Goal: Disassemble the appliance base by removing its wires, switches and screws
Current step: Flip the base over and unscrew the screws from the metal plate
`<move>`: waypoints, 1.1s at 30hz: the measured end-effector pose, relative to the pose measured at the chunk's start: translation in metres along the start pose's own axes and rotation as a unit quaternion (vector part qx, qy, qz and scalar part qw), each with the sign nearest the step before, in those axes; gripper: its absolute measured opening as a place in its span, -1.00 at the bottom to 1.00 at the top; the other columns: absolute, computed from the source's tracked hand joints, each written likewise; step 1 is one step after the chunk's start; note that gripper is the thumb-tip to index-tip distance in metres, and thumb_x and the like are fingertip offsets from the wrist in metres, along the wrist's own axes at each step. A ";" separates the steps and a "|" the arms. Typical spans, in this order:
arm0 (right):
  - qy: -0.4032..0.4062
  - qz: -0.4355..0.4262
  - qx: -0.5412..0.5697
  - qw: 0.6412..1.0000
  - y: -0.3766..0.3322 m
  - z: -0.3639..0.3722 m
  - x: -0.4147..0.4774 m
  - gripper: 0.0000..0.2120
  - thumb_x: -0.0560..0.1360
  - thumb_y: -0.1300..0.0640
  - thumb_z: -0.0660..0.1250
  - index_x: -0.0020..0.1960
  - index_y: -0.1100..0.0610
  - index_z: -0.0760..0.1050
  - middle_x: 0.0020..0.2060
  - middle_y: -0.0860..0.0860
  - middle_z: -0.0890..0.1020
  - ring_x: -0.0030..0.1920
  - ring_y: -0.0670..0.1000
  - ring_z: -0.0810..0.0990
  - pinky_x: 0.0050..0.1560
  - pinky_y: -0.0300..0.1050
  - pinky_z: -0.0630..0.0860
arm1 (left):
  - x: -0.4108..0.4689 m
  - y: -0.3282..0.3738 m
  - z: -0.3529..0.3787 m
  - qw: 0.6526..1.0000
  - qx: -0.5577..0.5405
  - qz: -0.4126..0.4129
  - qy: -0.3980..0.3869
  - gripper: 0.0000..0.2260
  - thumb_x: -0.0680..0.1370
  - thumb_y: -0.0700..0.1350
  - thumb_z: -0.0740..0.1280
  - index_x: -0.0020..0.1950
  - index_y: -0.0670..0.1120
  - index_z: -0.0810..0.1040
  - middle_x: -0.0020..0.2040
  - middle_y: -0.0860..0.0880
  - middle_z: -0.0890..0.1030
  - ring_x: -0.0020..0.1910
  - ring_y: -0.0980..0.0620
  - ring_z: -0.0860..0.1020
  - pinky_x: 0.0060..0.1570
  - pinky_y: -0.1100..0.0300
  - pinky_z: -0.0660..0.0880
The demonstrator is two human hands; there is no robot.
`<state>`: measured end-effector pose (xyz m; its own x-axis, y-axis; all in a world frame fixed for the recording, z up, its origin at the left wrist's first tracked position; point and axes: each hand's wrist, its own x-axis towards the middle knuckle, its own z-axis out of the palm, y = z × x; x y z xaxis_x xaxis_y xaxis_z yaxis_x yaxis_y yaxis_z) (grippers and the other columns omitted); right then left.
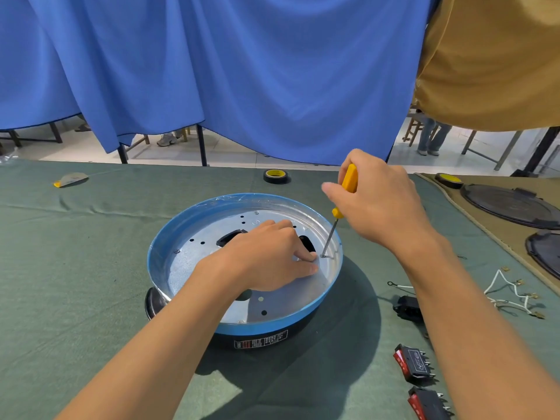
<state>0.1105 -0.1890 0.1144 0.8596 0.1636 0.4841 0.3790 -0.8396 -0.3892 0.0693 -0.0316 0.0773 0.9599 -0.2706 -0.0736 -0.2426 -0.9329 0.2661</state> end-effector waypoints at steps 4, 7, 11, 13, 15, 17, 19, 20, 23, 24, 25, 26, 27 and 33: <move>-0.024 0.009 0.010 1.000 0.002 0.001 0.001 -0.79 0.48 -0.04 0.28 -0.02 0.04 0.33 -0.25 0.03 0.47 -0.13 0.15 0.46 -0.24 0.01 0.41 | 0.000 0.000 0.000 1.000 0.002 0.000 -0.002 -0.70 0.59 0.19 0.20 0.31 0.26 0.51 0.14 0.06 0.44 0.18 0.01 0.34 0.21 -0.07 0.38; -0.005 0.009 -0.008 1.000 -0.001 0.003 -0.001 -0.63 0.51 -0.28 0.23 -0.17 0.00 0.26 -0.30 0.00 0.44 -0.25 0.06 0.42 -0.34 -0.07 0.29 | 0.000 0.000 0.000 1.000 0.003 0.003 0.002 -0.69 0.59 0.18 0.20 0.31 0.25 0.52 0.14 0.06 0.44 0.18 0.01 0.34 0.21 -0.07 0.38; -0.015 -0.008 0.013 1.000 -0.001 0.001 0.001 -0.79 0.51 -0.07 0.31 -0.11 0.04 0.36 -0.28 0.05 0.49 -0.17 0.14 0.48 -0.26 0.02 0.44 | 0.000 0.000 -0.001 1.000 0.005 0.003 -0.001 -0.68 0.59 0.18 0.20 0.33 0.23 0.51 0.15 0.05 0.43 0.19 0.01 0.34 0.21 -0.07 0.38; -0.045 -0.015 0.026 0.999 -0.001 -0.003 0.001 -0.85 0.46 0.01 0.31 -0.06 0.05 0.38 -0.25 0.06 0.52 -0.13 0.16 0.49 -0.19 0.07 0.50 | 0.000 0.000 -0.001 1.000 0.001 0.003 0.001 -0.68 0.59 0.18 0.21 0.32 0.23 0.52 0.15 0.05 0.43 0.20 0.00 0.34 0.21 -0.06 0.38; -0.064 -0.019 0.032 0.997 -0.003 -0.005 0.000 -0.84 0.44 -0.02 0.30 -0.09 0.03 0.39 -0.25 0.05 0.53 -0.12 0.14 0.49 -0.16 0.08 0.52 | -0.001 0.000 -0.001 1.000 -0.002 0.003 0.001 -0.69 0.59 0.18 0.21 0.31 0.23 0.52 0.15 0.05 0.44 0.20 0.01 0.34 0.21 -0.06 0.38; -0.058 -0.024 0.022 0.998 -0.005 -0.004 -0.001 -0.73 0.47 -0.16 0.28 -0.17 0.04 0.37 -0.30 0.04 0.51 -0.16 0.15 0.50 -0.16 0.09 0.51 | -0.001 0.000 -0.001 1.000 -0.001 0.005 0.000 -0.69 0.59 0.18 0.21 0.31 0.24 0.52 0.15 0.06 0.44 0.20 0.01 0.34 0.22 -0.06 0.37; -0.035 -0.023 0.013 0.999 -0.007 -0.003 -0.002 -0.58 0.50 -0.28 0.24 -0.24 0.06 0.34 -0.33 0.05 0.50 -0.20 0.15 0.49 -0.18 0.09 0.50 | -0.001 0.000 0.000 1.000 -0.001 0.007 0.003 -0.69 0.59 0.18 0.21 0.31 0.24 0.52 0.15 0.06 0.44 0.21 0.01 0.34 0.22 -0.06 0.37; -0.024 -0.026 0.017 0.999 -0.007 -0.003 -0.002 -0.60 0.51 -0.26 0.25 -0.23 0.07 0.35 -0.33 0.06 0.50 -0.19 0.15 0.49 -0.18 0.10 0.50 | -0.001 0.000 0.000 1.000 -0.001 0.007 0.004 -0.69 0.59 0.18 0.21 0.31 0.23 0.52 0.15 0.06 0.44 0.21 0.01 0.34 0.22 -0.06 0.37; -0.022 -0.026 0.025 0.999 -0.004 -0.003 0.000 -0.82 0.47 -0.02 0.31 -0.07 0.05 0.37 -0.26 0.07 0.53 -0.14 0.18 0.49 -0.17 0.07 0.49 | 0.000 0.000 0.000 1.000 0.000 0.005 0.002 -0.68 0.59 0.18 0.21 0.31 0.23 0.52 0.16 0.05 0.44 0.20 0.01 0.35 0.22 -0.06 0.38; -0.028 -0.026 0.025 0.999 -0.003 -0.004 0.000 -0.81 0.45 0.01 0.31 -0.02 0.04 0.35 -0.26 0.06 0.53 -0.15 0.17 0.49 -0.18 0.07 0.49 | 0.000 0.000 0.000 1.000 0.001 0.005 0.001 -0.68 0.59 0.18 0.21 0.32 0.23 0.52 0.16 0.05 0.44 0.20 0.01 0.34 0.21 -0.06 0.38; -0.035 -0.025 0.023 0.999 -0.003 -0.004 -0.001 -0.78 0.45 0.00 0.30 0.02 0.02 0.32 -0.26 0.05 0.52 -0.16 0.16 0.49 -0.19 0.07 0.48 | 0.000 0.000 0.000 1.000 0.001 0.004 0.000 -0.68 0.59 0.18 0.21 0.32 0.23 0.52 0.15 0.05 0.44 0.20 0.00 0.34 0.21 -0.07 0.38; -0.038 -0.026 0.018 0.999 -0.002 -0.004 -0.001 -0.76 0.45 -0.01 0.30 0.03 0.01 0.30 -0.27 0.03 0.50 -0.18 0.15 0.48 -0.21 0.05 0.45 | 0.000 -0.001 0.001 1.000 0.000 0.004 -0.001 -0.68 0.58 0.18 0.21 0.31 0.23 0.52 0.15 0.05 0.44 0.19 0.00 0.34 0.21 -0.07 0.38; -0.037 -0.029 0.008 0.999 -0.003 -0.003 -0.002 -0.76 0.47 -0.05 0.28 0.01 0.00 0.28 -0.27 0.02 0.48 -0.21 0.12 0.46 -0.24 0.02 0.41 | 0.000 -0.001 0.001 1.000 -0.001 0.005 0.000 -0.69 0.58 0.19 0.21 0.31 0.24 0.52 0.14 0.05 0.44 0.19 0.00 0.35 0.20 -0.07 0.38; -0.006 -0.044 0.003 0.999 -0.003 0.000 -0.001 -0.74 0.54 -0.14 0.27 -0.12 0.03 0.32 -0.29 0.05 0.48 -0.17 0.15 0.47 -0.23 0.04 0.42 | 0.000 -0.002 0.001 1.000 0.000 0.009 0.001 -0.68 0.58 0.19 0.21 0.32 0.24 0.51 0.15 0.06 0.44 0.18 0.02 0.34 0.21 -0.07 0.38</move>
<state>0.1087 -0.1868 0.1146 0.8270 0.2431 0.5069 0.4552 -0.8188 -0.3498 0.0701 -0.0300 0.0759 0.9554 -0.2876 -0.0666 -0.2606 -0.9276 0.2676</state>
